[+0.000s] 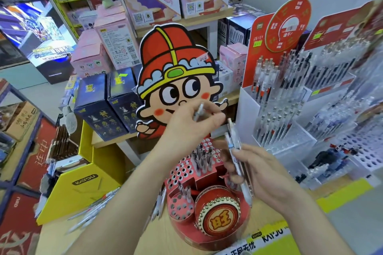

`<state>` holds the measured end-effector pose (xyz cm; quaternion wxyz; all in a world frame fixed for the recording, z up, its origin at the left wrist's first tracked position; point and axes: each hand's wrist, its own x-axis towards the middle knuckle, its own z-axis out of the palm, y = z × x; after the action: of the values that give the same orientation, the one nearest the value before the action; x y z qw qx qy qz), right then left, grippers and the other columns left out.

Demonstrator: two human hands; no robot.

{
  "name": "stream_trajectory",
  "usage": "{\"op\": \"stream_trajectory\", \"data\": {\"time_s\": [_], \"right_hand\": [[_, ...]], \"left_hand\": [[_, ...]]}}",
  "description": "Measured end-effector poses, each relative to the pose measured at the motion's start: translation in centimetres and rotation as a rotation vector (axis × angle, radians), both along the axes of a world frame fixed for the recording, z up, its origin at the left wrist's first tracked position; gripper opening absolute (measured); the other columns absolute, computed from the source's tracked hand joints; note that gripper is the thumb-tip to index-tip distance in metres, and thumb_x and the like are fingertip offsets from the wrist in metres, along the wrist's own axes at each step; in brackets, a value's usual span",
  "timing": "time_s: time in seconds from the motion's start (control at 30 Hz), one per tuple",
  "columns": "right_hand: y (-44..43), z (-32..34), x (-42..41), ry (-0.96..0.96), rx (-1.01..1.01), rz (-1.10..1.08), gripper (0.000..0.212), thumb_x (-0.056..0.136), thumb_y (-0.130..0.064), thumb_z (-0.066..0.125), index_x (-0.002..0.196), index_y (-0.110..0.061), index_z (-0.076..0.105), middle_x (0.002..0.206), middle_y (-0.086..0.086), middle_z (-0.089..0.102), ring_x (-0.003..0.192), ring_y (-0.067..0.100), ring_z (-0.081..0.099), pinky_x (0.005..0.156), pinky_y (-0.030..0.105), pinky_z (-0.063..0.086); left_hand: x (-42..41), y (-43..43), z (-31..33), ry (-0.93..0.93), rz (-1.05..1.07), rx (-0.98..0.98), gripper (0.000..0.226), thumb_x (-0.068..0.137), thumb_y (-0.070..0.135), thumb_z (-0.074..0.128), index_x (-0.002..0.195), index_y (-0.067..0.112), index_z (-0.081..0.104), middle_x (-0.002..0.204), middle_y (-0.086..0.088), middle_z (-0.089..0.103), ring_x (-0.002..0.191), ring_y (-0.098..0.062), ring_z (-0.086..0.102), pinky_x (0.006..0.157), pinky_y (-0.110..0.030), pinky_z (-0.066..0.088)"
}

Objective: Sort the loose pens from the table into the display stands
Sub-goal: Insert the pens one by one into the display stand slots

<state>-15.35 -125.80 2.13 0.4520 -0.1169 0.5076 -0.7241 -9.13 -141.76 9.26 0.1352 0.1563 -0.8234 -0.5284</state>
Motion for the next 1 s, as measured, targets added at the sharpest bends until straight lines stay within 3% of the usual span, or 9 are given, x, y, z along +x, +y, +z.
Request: {"op": "stream_trajectory", "data": {"time_s": [0.07,0.17,0.27,0.37,0.5,0.63,0.7,0.83,1.0], "right_hand": [[0.2,0.0,0.2,0.032,0.02,0.042,0.029,0.082,-0.014,0.069,0.106,0.002,0.068,0.083,0.015,0.055,0.066,0.016,0.046,0.051,0.024,0.035],[0.9,0.1,0.4,0.04,0.018,0.064,0.024,0.084,-0.021,0.068,0.097,-0.002,0.07,0.08,0.014,0.055,0.065,0.015,0.049,0.053,0.025,0.038],[2.4,0.1,0.3,0.112,0.016,0.012,0.025,0.081,-0.034,0.073,0.096,-0.014,0.074,0.076,0.007,0.056,0.064,0.012,0.049,0.051,0.022,0.037],[4.3,-0.3,-0.9,0.188,-0.004,-0.164,0.038,0.053,-0.045,0.091,0.08,-0.026,0.072,0.067,0.003,0.046,0.052,0.008,0.039,0.042,0.016,0.03],[7.6,-0.5,-3.2,0.116,-0.109,-0.265,0.046,0.04,-0.046,0.096,0.07,-0.023,0.07,0.065,0.006,0.047,0.043,0.006,0.032,0.038,0.014,0.026],[10.7,-0.9,-5.4,0.034,-0.151,-0.213,0.048,0.05,-0.043,0.095,0.076,-0.012,0.07,0.066,0.007,0.055,0.04,0.005,0.032,0.036,0.014,0.026],[12.1,-1.2,-6.8,0.004,-0.099,-0.251,0.04,0.065,-0.037,0.087,0.084,-0.007,0.068,0.069,0.009,0.057,0.04,0.006,0.032,0.035,0.014,0.025],[15.8,-1.3,-10.9,0.062,0.129,-0.4,0.018,0.092,-0.018,0.057,0.1,-0.004,0.065,0.073,0.008,0.062,0.042,0.009,0.031,0.037,0.018,0.021],[19.4,-1.7,-16.1,0.099,0.191,-0.476,0.019,0.1,-0.006,0.048,0.102,-0.004,0.066,0.072,0.008,0.059,0.042,0.01,0.029,0.038,0.02,0.019]], "left_hand": [[-0.1,0.6,0.2,-0.071,-0.143,0.075,0.014,0.089,0.024,0.067,0.099,0.015,0.068,0.08,0.004,0.071,0.07,-0.002,0.065,0.065,-0.015,0.052],[-0.2,1.5,0.7,-0.1,-0.212,0.259,0.016,0.091,0.008,0.062,0.1,-0.004,0.065,0.052,0.008,0.062,0.045,0.0,0.056,0.047,-0.009,0.043],[-1.1,2.0,0.7,0.017,-0.067,0.242,0.01,0.085,0.013,0.071,0.086,0.003,0.071,0.055,0.006,0.063,0.048,-0.006,0.057,0.048,-0.018,0.047],[-2.8,2.6,0.5,0.125,0.046,0.102,0.013,0.077,0.026,0.078,0.079,0.014,0.074,0.072,-0.005,0.069,0.064,-0.013,0.062,0.062,-0.024,0.053],[-4.7,5.2,1.0,0.162,-0.132,0.102,0.017,0.075,0.025,0.075,0.089,0.016,0.075,0.066,0.009,0.065,0.061,-0.003,0.059,0.059,-0.016,0.048],[-7.3,7.8,1.3,0.126,-0.262,0.194,0.014,0.078,0.008,0.073,0.091,0.003,0.072,0.064,0.01,0.063,0.052,0.004,0.053,0.052,-0.007,0.041],[-8.8,9.1,1.3,0.142,-0.237,0.109,0.013,0.074,0.012,0.076,0.086,0.008,0.074,0.07,0.0,0.068,0.061,-0.002,0.06,0.06,-0.013,0.049],[-12.5,11.9,1.5,0.234,-0.087,-0.046,0.014,0.079,0.015,0.076,0.089,0.025,0.074,0.075,0.015,0.07,0.07,0.0,0.062,0.067,-0.017,0.052],[-16.7,13.8,-0.4,0.178,0.122,-0.364,0.012,0.08,0.024,0.076,0.093,0.025,0.075,0.083,0.019,0.068,0.079,-0.005,0.063,0.077,-0.032,0.055]]}}
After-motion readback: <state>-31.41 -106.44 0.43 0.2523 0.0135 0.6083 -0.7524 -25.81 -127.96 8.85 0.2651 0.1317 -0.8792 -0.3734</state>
